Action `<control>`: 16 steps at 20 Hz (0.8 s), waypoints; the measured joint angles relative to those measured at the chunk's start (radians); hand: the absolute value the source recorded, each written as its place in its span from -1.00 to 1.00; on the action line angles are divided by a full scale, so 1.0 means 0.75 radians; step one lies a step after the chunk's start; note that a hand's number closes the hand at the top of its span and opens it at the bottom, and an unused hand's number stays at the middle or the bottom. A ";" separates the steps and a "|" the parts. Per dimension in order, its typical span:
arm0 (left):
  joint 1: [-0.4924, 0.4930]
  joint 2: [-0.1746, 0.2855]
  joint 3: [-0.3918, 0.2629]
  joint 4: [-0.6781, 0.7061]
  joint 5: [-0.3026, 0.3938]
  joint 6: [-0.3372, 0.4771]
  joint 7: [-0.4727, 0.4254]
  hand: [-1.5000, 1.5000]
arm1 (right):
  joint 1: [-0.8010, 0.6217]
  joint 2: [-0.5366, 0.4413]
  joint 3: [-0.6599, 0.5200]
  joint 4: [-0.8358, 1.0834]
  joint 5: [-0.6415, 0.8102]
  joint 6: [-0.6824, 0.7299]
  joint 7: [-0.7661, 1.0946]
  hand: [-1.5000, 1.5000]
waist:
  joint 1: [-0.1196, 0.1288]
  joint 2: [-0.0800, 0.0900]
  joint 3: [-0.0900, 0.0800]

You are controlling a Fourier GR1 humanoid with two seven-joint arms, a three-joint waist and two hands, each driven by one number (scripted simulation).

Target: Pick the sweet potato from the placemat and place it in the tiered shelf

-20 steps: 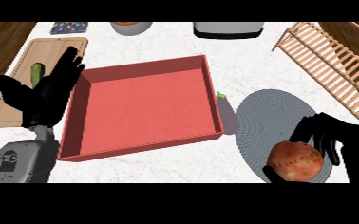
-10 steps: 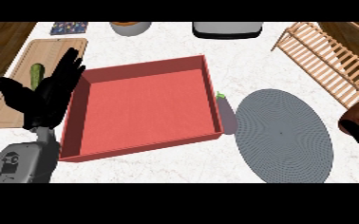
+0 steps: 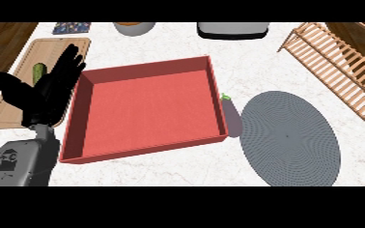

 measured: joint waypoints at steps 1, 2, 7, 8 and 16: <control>0.004 -0.003 -0.001 0.015 -0.003 -0.006 -0.019 0.00 | -0.005 -0.034 -0.014 0.071 -0.001 -0.013 -0.046 1.00 | 0.002 0.001 0.000; -0.005 -0.007 -0.003 0.017 -0.007 -0.003 -0.014 0.00 | 0.001 -0.066 -0.023 0.133 0.000 -0.021 -0.094 1.00 | 0.002 0.001 0.000; 0.017 -0.020 -0.012 -0.013 -0.021 -0.002 0.000 0.00 | 0.010 -0.182 -0.027 0.382 0.005 -0.093 -0.274 1.00 | 0.005 0.001 0.000; 0.017 -0.016 -0.003 -0.011 -0.014 -0.011 -0.005 0.00 | 0.011 -0.205 -0.030 0.438 0.007 -0.111 -0.316 1.00 | 0.006 0.001 0.000; 0.006 -0.027 0.003 -0.027 -0.028 -0.008 0.017 0.00 | 0.014 -0.351 -0.002 0.784 0.010 -0.206 -0.568 1.00 | 0.006 0.001 0.000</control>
